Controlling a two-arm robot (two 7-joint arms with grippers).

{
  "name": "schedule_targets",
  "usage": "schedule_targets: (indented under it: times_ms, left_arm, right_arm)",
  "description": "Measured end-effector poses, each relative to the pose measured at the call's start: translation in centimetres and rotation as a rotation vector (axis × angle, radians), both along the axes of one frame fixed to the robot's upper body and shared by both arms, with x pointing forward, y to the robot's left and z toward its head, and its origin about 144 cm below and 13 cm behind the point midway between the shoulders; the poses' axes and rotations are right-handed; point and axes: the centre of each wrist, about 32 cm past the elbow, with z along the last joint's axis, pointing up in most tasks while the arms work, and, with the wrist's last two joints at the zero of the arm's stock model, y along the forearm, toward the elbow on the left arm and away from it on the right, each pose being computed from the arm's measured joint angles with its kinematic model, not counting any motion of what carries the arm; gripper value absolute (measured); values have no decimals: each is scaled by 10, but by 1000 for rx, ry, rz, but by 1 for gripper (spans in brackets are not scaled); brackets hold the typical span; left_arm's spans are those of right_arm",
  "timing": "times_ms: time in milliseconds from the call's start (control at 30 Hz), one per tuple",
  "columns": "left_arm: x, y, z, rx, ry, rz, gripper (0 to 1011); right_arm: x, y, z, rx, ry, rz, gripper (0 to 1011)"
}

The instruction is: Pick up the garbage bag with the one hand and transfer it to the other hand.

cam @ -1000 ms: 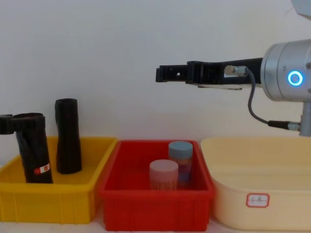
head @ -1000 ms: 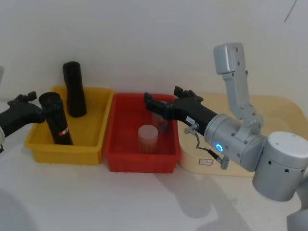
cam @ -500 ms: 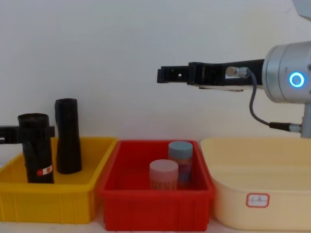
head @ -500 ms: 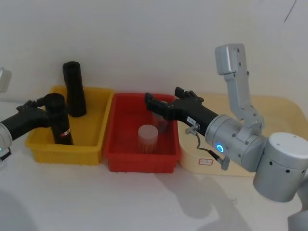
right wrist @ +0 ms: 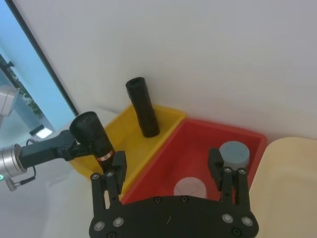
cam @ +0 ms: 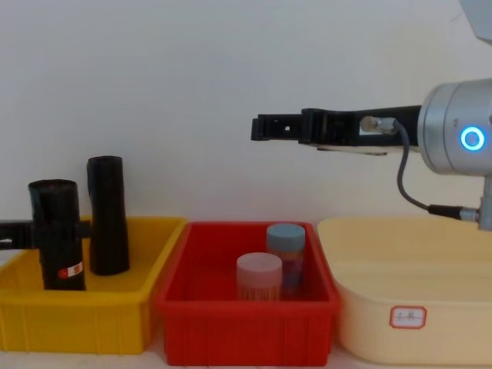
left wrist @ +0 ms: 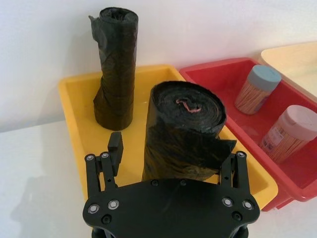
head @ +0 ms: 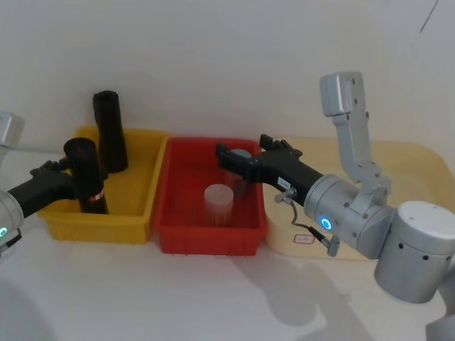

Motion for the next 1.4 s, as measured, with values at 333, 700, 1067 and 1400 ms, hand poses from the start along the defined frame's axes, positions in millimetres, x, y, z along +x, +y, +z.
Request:
schedule_targets:
  times_ms: [333,700,1067,1400]
  left_arm:
    - [1,-2,-5,14,-1,-4,1001]
    - [8,-10,-9,37,-15,-47,1001]
    - [12,-15,-11,76,-15,-50,1001]
    - [12,-14,-15,102,-7,-26,1001]
  right_arm:
    - [0,-2,-5,15,13,-6,1000]
    - [-1,-7,-13,32,31,-17,1000]
    - [-3,-11,-19,43,43,-25,999]
    - [-4,-13,-23,46,49,-25,1000]
